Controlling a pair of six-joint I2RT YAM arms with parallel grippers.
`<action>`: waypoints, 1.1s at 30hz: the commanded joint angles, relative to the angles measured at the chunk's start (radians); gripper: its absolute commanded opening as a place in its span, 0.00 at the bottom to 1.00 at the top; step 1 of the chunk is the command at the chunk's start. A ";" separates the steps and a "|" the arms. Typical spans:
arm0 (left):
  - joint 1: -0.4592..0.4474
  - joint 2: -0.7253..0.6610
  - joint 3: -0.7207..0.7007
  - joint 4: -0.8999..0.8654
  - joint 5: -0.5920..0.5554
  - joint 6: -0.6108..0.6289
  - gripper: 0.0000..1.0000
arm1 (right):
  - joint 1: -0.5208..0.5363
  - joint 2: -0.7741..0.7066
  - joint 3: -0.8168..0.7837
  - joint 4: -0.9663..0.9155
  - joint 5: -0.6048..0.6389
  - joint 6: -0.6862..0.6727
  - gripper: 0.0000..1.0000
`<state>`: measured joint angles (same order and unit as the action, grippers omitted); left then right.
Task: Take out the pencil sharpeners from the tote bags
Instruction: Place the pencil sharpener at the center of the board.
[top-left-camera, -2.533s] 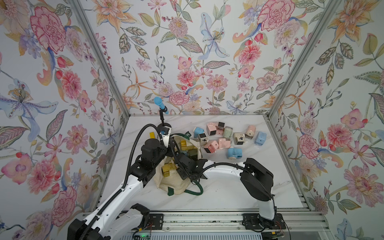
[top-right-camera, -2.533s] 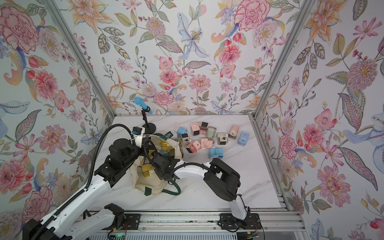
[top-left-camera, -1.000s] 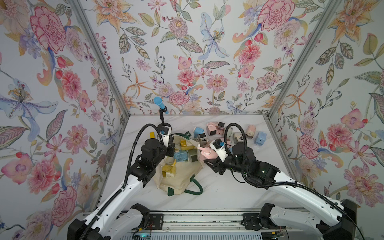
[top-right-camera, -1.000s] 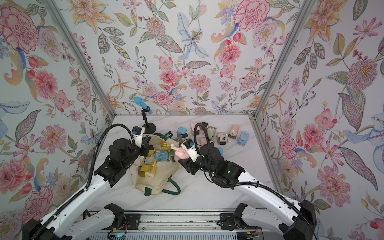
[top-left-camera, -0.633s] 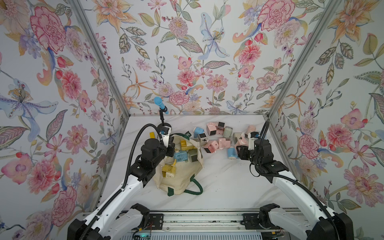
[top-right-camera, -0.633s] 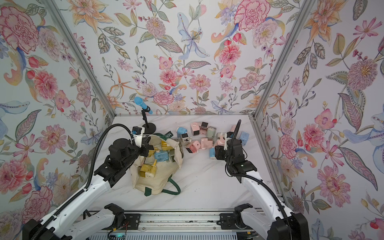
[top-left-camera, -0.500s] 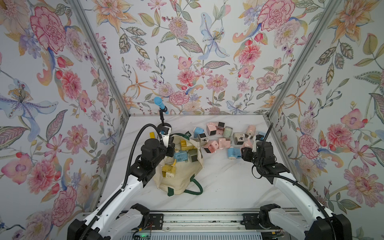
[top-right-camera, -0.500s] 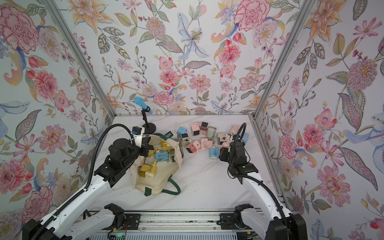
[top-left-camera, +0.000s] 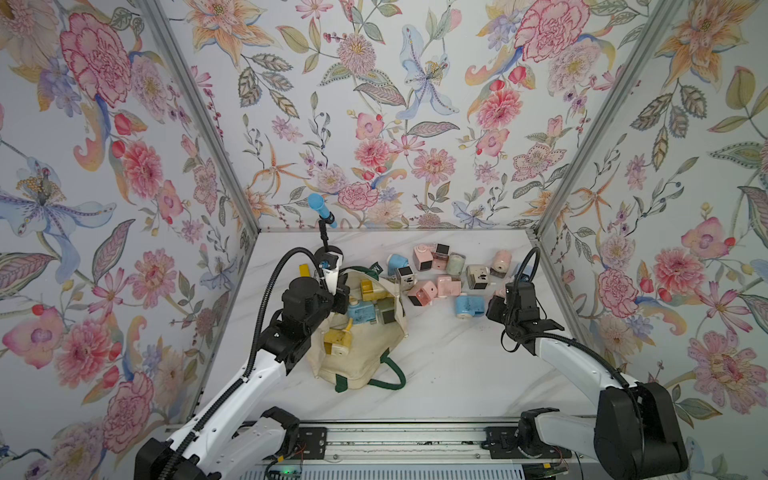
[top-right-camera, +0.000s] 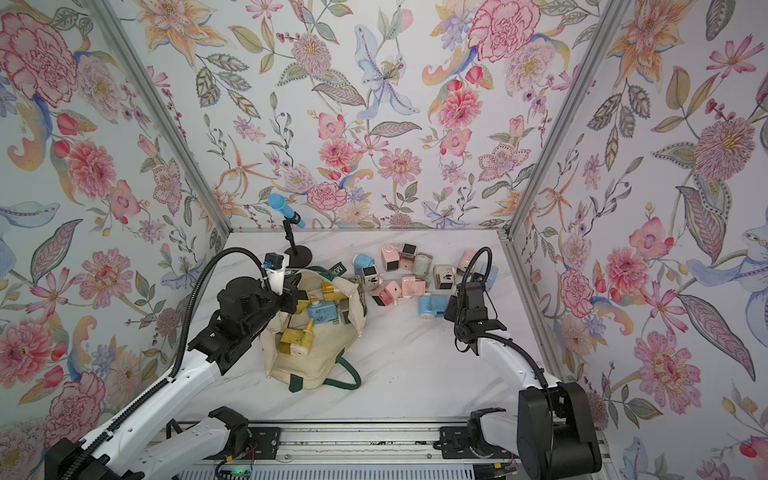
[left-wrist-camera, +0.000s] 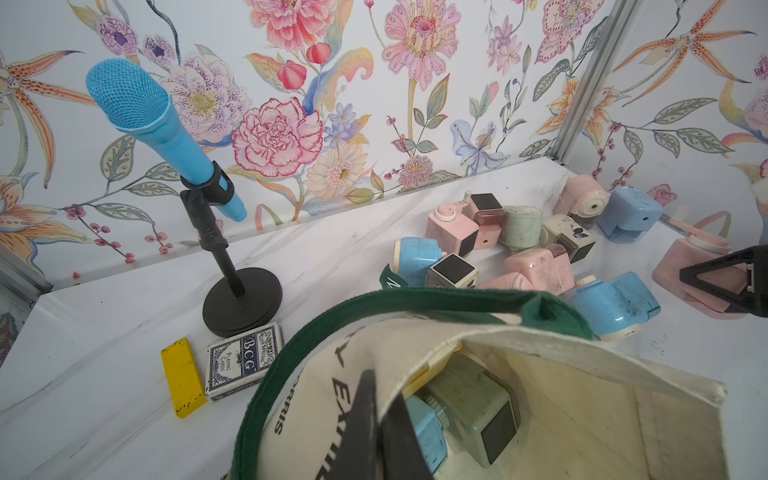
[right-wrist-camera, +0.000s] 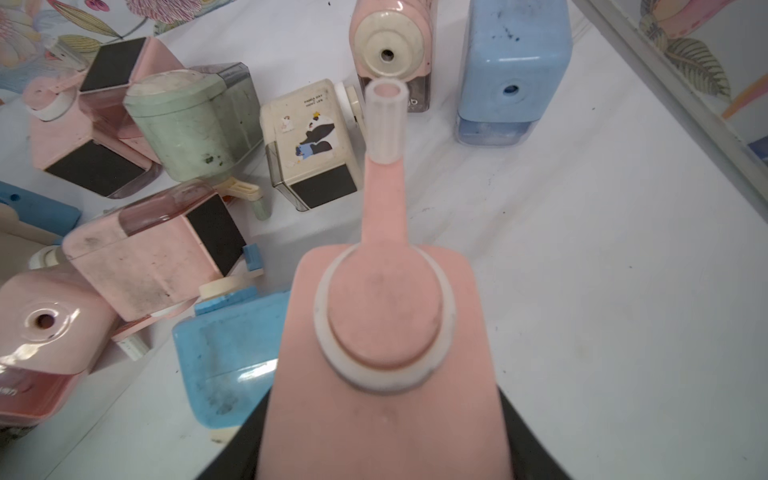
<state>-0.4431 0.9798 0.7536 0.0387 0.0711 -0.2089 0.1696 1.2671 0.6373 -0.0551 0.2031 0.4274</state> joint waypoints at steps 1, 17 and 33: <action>0.008 -0.022 0.033 0.028 -0.007 -0.011 0.00 | -0.017 0.048 0.010 0.090 0.033 0.013 0.36; 0.006 -0.010 0.035 0.025 -0.011 -0.009 0.00 | -0.075 0.391 0.234 0.069 -0.038 0.020 0.36; 0.000 -0.010 0.030 0.023 -0.023 -0.003 0.00 | -0.115 0.452 0.212 0.138 -0.144 0.069 0.65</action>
<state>-0.4435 0.9798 0.7536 0.0387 0.0708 -0.2089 0.0555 1.7153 0.8829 0.0856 0.0883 0.4671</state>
